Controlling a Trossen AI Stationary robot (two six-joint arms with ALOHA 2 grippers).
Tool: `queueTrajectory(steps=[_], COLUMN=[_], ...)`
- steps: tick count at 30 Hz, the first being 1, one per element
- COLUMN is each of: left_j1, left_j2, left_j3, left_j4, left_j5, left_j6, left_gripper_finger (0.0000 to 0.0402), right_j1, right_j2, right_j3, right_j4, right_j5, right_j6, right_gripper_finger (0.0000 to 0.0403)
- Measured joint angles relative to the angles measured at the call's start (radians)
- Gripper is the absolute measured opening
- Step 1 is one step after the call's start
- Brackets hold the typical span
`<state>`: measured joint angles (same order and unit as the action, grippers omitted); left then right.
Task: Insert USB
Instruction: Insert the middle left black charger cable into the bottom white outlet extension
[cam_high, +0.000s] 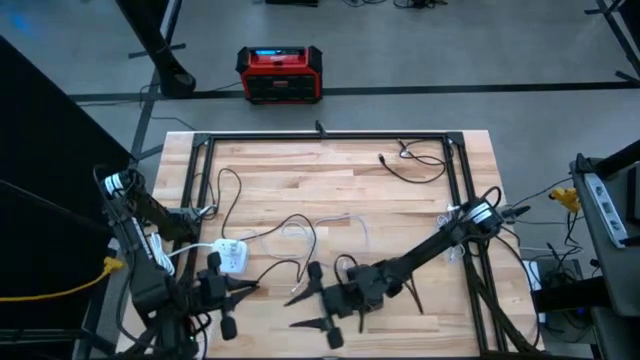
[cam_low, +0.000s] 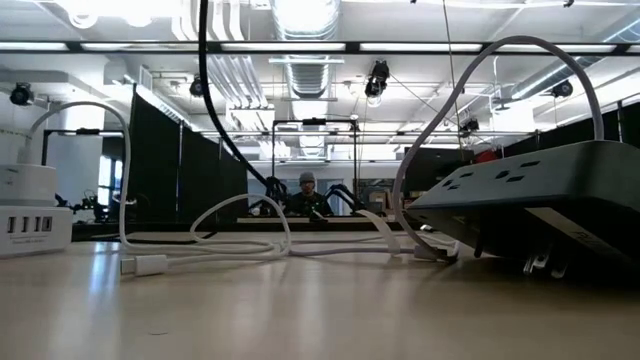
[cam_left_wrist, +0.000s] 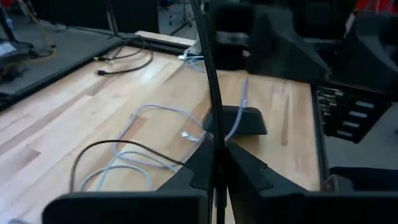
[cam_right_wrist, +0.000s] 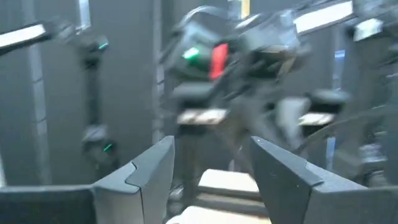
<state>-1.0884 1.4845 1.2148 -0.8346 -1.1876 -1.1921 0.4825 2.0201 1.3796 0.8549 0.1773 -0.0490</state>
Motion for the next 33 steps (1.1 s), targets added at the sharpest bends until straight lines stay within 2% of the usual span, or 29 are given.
queueTrajectory(steps=[4,11,13,17,23,30,33], left_j1=[0.007,0.011,0.012,0.014,0.028,0.053,0.057], left_j2=[0.000,0.000,0.000,0.001,0.001,0.001,0.001], left_j3=[0.000,0.000,0.000,0.000,0.000,0.000,0.000], left_j4=[0.121,0.264,0.270,0.272,0.275,0.275,0.277], left_j5=[0.001,0.001,0.002,0.001,0.001,0.007,0.030], left_j6=[0.145,0.323,0.339,0.342,0.342,0.342,0.343], left_gripper_finger=[0.0014,0.0014,0.0014,0.0014,0.0014,0.0014,0.0014], right_j1=[-0.032,-0.088,-0.095,-0.103,-0.105,-0.117,-0.117], right_j2=[0.006,0.010,0.010,0.010,0.009,0.010,0.010], right_j3=[0.061,0.067,0.067,0.067,0.068,0.105,0.127], right_j4=[-0.036,-0.042,-0.042,-0.002,-0.008,-0.032,-0.087], right_j5=[0.090,0.051,0.045,-0.050,-0.047,-0.046,-0.046], right_j6=[0.027,0.143,0.154,0.154,0.167,0.170,0.160], right_gripper_finger=[0.0192,0.0179,0.0177,0.0171,0.0152,0.0099,0.0061])
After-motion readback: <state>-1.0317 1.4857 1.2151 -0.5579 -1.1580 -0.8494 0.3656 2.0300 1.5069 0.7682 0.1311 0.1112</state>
